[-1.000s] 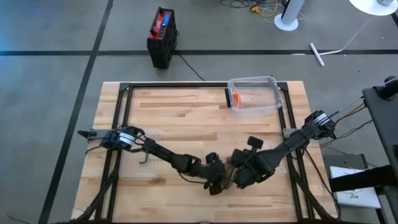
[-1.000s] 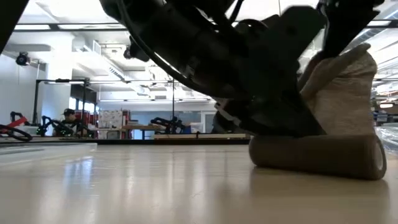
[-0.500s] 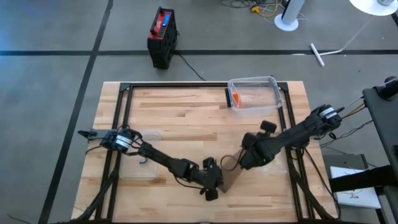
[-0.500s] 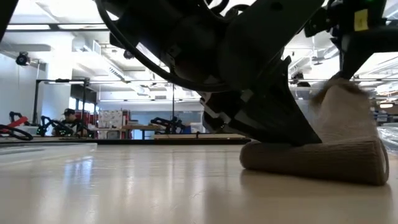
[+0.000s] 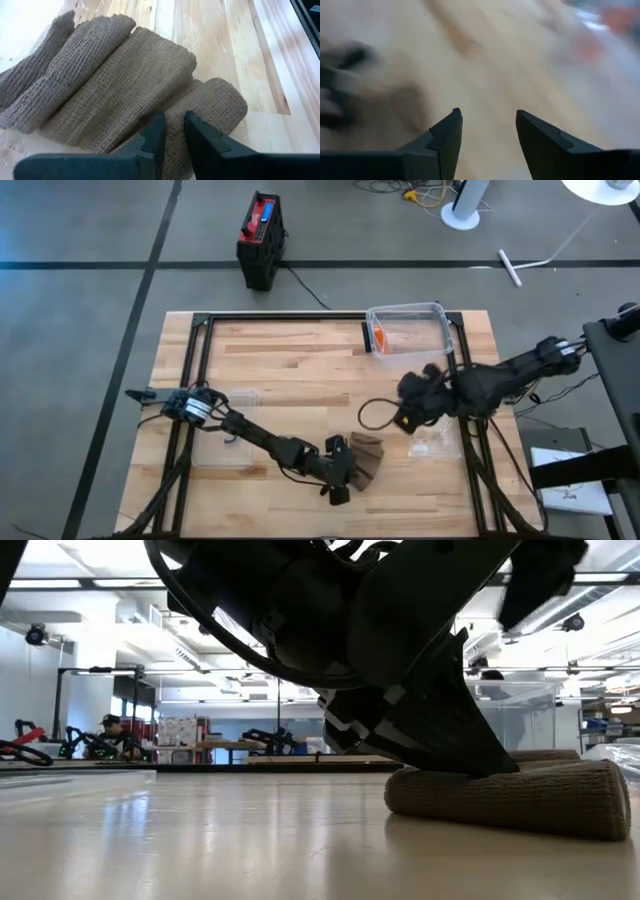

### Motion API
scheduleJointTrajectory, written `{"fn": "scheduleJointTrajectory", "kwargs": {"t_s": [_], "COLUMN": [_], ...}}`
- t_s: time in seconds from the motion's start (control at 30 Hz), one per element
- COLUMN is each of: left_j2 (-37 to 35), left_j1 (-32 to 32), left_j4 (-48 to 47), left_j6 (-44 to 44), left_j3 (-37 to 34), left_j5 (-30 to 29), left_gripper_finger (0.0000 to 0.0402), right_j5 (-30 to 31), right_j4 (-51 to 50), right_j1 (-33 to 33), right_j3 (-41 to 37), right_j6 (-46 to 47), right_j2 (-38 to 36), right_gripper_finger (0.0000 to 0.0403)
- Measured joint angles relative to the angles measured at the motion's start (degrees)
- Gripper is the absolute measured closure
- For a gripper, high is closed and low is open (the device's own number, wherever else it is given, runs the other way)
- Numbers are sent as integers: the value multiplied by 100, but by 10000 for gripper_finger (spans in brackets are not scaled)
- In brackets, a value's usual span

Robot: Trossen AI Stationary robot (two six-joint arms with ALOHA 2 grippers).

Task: Roll bandage
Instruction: Roll the brown bandage

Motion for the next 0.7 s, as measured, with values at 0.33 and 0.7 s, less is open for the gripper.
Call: {"fn": "scheduleJointTrajectory", "kwargs": {"t_s": [0.33,0.7], "left_j2": [-11,-569], "left_j1": [-2,-73], "left_j4": [-104,-1443], "left_j6": [-158,-138], "left_j3": [0,2], "left_j5": [189,1238], "left_gripper_finger": [331,350], "right_j5": [-627,-58], "right_j4": [3453,3926], "right_j1": [780,701], "right_j3": [-1347,-1112], "right_j6": [-135,-482], "right_j2": [1149,3200], "right_gripper_finger": [239,315]}}
